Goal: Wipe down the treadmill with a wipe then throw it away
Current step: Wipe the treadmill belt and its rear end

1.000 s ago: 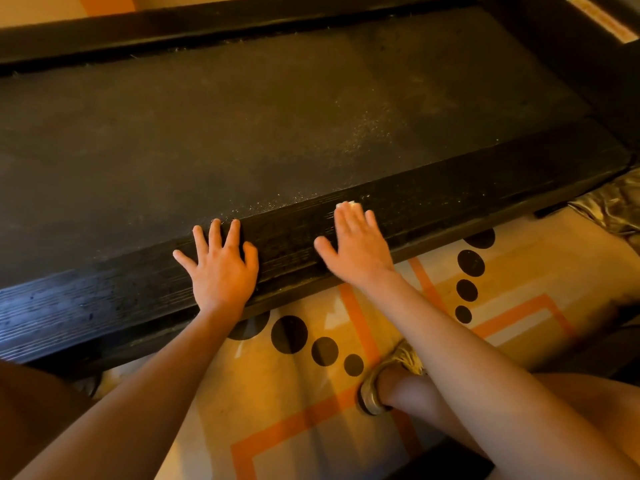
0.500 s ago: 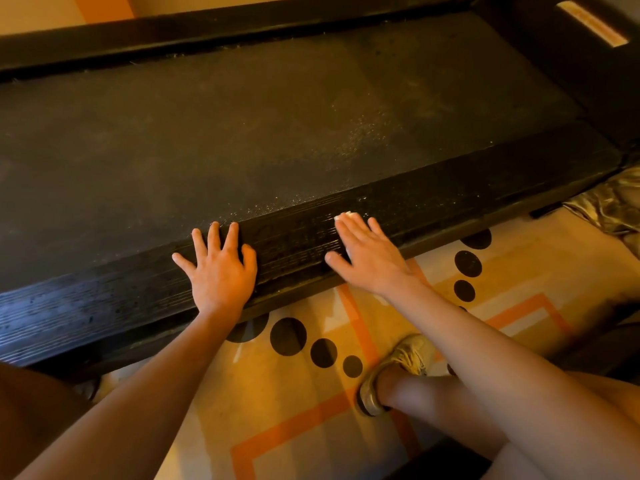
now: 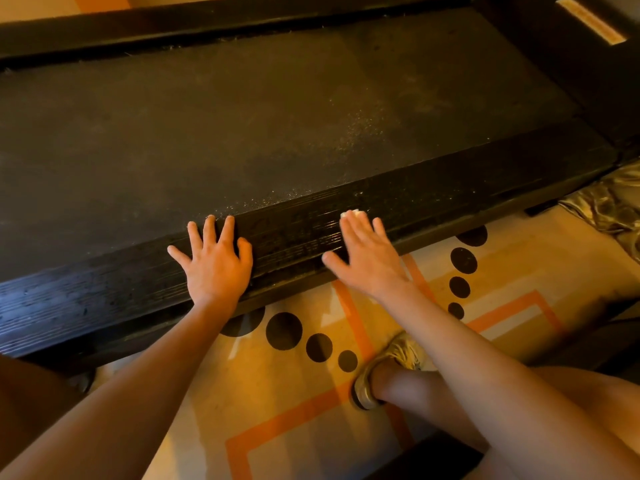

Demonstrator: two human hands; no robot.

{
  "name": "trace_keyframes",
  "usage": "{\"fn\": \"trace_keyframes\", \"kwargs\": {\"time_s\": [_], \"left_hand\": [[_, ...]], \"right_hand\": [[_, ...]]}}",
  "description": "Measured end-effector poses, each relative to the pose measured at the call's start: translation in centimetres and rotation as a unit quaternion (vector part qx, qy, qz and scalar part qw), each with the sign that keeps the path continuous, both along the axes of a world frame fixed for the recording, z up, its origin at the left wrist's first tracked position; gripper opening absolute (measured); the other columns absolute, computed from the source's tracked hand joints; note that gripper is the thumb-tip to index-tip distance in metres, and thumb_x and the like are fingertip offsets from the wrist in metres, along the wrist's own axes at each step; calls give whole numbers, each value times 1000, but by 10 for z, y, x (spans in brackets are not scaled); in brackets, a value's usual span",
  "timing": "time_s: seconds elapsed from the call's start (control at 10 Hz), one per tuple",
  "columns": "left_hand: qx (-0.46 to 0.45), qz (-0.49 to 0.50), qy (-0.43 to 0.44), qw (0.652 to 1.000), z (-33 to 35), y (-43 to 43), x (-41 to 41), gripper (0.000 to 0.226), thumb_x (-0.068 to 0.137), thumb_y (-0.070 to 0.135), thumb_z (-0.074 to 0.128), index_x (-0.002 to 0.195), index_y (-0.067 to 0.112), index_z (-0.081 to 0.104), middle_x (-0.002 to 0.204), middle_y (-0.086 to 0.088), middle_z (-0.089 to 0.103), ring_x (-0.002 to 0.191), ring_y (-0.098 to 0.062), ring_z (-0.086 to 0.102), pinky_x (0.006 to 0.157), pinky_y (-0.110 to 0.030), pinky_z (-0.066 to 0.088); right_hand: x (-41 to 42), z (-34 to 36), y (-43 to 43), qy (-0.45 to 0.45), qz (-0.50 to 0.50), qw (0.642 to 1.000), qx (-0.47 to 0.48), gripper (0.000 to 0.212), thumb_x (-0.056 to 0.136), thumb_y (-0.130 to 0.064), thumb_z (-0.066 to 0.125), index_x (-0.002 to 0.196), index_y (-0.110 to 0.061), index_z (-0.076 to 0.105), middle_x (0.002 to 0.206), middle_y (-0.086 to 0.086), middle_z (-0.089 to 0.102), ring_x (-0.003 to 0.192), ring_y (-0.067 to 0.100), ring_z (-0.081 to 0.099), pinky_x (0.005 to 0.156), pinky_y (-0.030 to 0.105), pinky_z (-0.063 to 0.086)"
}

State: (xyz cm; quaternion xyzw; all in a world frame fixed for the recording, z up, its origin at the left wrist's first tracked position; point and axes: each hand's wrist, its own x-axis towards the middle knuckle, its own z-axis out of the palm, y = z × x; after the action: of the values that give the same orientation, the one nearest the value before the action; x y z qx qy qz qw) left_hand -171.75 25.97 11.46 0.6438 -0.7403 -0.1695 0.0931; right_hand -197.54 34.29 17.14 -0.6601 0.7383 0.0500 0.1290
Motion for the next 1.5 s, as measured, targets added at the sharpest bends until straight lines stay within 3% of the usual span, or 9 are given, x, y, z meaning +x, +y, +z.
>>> {"fn": "trace_keyframes", "kwargs": {"time_s": [0.1, 0.3, 0.5, 0.6, 0.8, 1.0, 1.1, 1.4, 1.5], "left_hand": [[-1, 3, -3, 1000, 0, 0, 2, 57, 108, 50, 27, 161, 30, 26, 169, -7, 21, 157, -35, 3, 117, -72, -1], [0, -2, -2, 1000, -1, 0, 1, 56, 108, 50, 28, 160, 30, 26, 168, -7, 21, 157, -35, 3, 117, -72, -1], [-2, 1, -6, 1000, 0, 0, 2, 56, 108, 49, 29, 160, 30, 26, 168, -7, 21, 157, -35, 4, 117, -73, 0], [1, -1, -9, 1000, 1, 0, 1, 56, 108, 50, 28, 161, 31, 26, 168, -7, 21, 157, -35, 3, 117, -72, 0], [0, -2, 0, 1000, 3, 1, 2, 56, 108, 48, 29, 160, 30, 26, 168, -8, 21, 157, -35, 3, 117, -73, -1], [3, -2, 6, 1000, 5, 0, 1, 56, 108, 48, 28, 161, 30, 26, 168, -7, 20, 157, -35, 3, 118, -73, -1], [3, 1, 1, 1000, 4, 1, 2, 56, 108, 48, 28, 161, 30, 26, 168, -7, 20, 157, -34, 3, 118, -73, -1], [3, 5, -3, 1000, 4, 0, 0, 56, 108, 49, 27, 161, 31, 25, 169, -6, 19, 158, -33, 2, 119, -71, -2], [-1, 2, 0, 1000, 3, 1, 0, 56, 108, 48, 28, 160, 30, 27, 168, -6, 21, 157, -33, 4, 119, -72, -1]], "right_hand": [[23, -9, 24, -27, 68, 997, -6, 83, 102, -66, 25, 165, -17, 1, 172, 1, -7, 157, 16, -14, 129, 43, -3], [-14, 3, 3, 0, -40, 999, 0, 80, 104, -64, 24, 165, -16, 3, 173, 3, -2, 158, 18, -8, 129, 45, -1], [6, -6, 30, -20, 42, 999, -12, 79, 104, -62, 27, 165, -18, 2, 172, 0, -5, 157, 14, -12, 129, 42, -2], [-18, -1, 21, -6, -45, 999, -26, 78, 105, -62, 23, 165, -17, 4, 173, 1, -1, 158, 16, -8, 128, 39, -5], [20, -13, 40, -46, 39, 998, -26, 78, 104, -63, 24, 165, -18, 6, 172, 0, -1, 157, 13, -10, 129, 39, -3], [-6, -5, 20, -11, -39, 999, -31, 80, 102, -65, 16, 165, -15, 7, 173, 4, 2, 159, 18, -5, 129, 42, 0], [22, -11, 36, -60, 25, 997, -29, 84, 99, -67, 13, 165, -15, 9, 173, 2, 2, 158, 16, -7, 129, 42, 0], [22, -12, -38, -2, 51, 998, -23, 80, 105, -63, 20, 165, -12, 6, 173, 6, 1, 159, 20, -5, 128, 40, -4], [-6, -8, -57, 7, -14, 1000, -23, 81, 105, -64, 19, 164, -10, 7, 173, 8, 2, 159, 22, -4, 128, 42, -3]]}}
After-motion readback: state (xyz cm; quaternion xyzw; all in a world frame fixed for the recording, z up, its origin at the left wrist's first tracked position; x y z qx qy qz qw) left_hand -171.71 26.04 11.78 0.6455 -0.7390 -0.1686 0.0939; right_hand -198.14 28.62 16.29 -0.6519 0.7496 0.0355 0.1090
